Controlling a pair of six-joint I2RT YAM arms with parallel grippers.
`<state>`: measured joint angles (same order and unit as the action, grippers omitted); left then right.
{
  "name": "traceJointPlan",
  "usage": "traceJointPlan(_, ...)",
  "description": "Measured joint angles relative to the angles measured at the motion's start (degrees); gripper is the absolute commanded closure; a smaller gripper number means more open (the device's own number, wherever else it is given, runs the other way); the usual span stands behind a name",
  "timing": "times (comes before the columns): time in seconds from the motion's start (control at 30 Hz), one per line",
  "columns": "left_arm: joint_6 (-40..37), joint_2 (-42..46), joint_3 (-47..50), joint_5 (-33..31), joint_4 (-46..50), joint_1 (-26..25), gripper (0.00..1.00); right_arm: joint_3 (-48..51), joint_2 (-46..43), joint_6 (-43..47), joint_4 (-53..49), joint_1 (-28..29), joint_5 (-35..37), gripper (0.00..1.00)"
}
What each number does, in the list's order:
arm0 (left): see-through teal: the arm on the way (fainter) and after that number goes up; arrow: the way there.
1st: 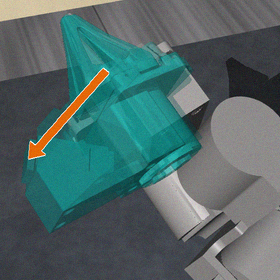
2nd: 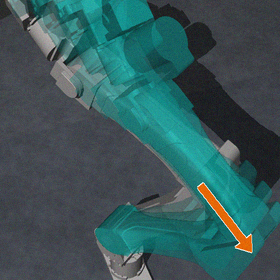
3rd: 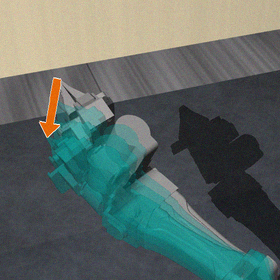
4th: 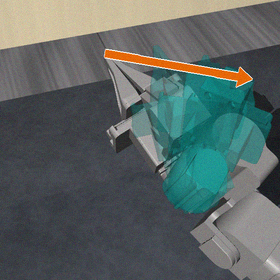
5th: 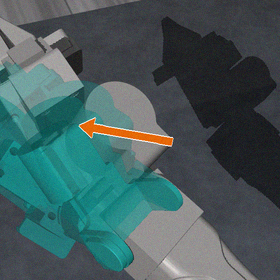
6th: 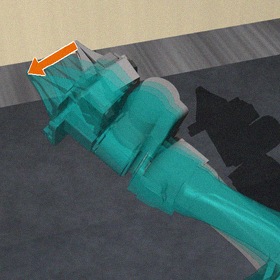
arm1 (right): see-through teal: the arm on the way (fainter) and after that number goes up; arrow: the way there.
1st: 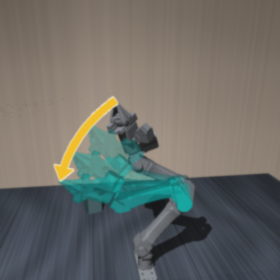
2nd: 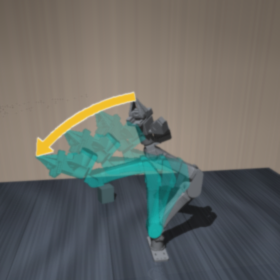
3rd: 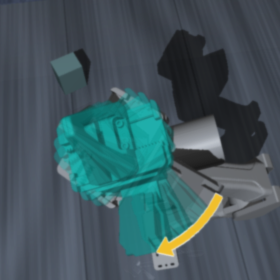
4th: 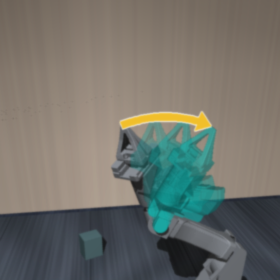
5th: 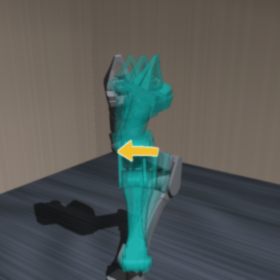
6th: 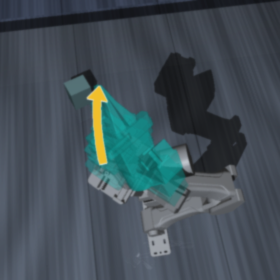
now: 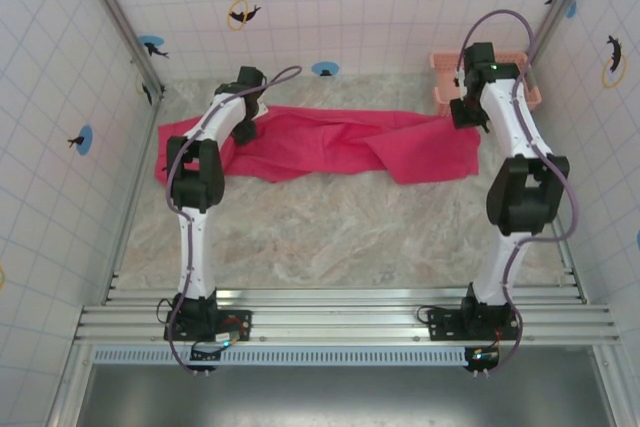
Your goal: Roll up the long pants
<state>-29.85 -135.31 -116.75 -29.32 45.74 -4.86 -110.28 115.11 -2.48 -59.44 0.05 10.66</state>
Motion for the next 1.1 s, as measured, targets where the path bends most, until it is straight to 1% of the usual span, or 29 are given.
traceJointPlan(0.1,-0.37,-0.92,0.0,-1.05,-0.11,0.04,0.03,-8.31,8.7,0.17,0.31,-1.42,1.14,1.0)
traceJointPlan(0.2,-0.52,-1.31,0.0,-2.25,-0.17,0.31,0.03,-16.61,16.2,0.22,0.35,-1.42,2.49,1.0)
traceJointPlan(0.4,-1.7,-1.29,-0.02,-4.63,-1.57,2.34,0.03,-31.82,27.61,-0.07,-2.16,-1.42,3.26,1.0)
traceJointPlan(0.5,-2.45,-0.46,0.46,-4.87,-2.36,3.34,0.02,-33.27,28.89,-0.5,-3.5,-1.4,3.08,1.0)
traceJointPlan(0.57,-3.34,1.88,3.04,-5.14,-3.67,3.65,0.03,-33.48,28.92,-0.7,-4.24,-1.33,2.75,1.0)
traceJointPlan(0.67,-4.35,9.38,11.78,-4.92,-5.64,3.61,0.02,-33.83,28.92,-0.83,-4.63,-1.09,2.12,1.0)
traceJointPlan(0.73,-4.72,15.04,17.38,-3.08,-5.62,3.26,0.02,-33.9,28.92,-1.03,-4.76,-1.09,1.31,1.0)
traceJointPlan(0.83,-4.63,20.61,22.45,-2.34,-5.03,2.05,0.02,-33.9,28.92,-1.16,-5.01,-1.14,0.42,1.0)
traceJointPlan(0.97,-2.34,21.86,26.08,-4.94,-2.51,-0.26,0.02,-33.9,28.92,-1.62,-5.05,-1.18,-1.14,1.0)
traceJointPlan(1.03,0.26,21.55,29.07,-6.62,0.15,-0.76,0.02,-33.9,28.89,-2.03,-5.16,-1.4,-2.16,1.0)
traceJointPlan(1.1,3.17,20.65,30.08,-7.74,3.67,-0.68,0.02,-33.92,28.92,-2.34,-5.16,-1.44,-2.93,1.0)
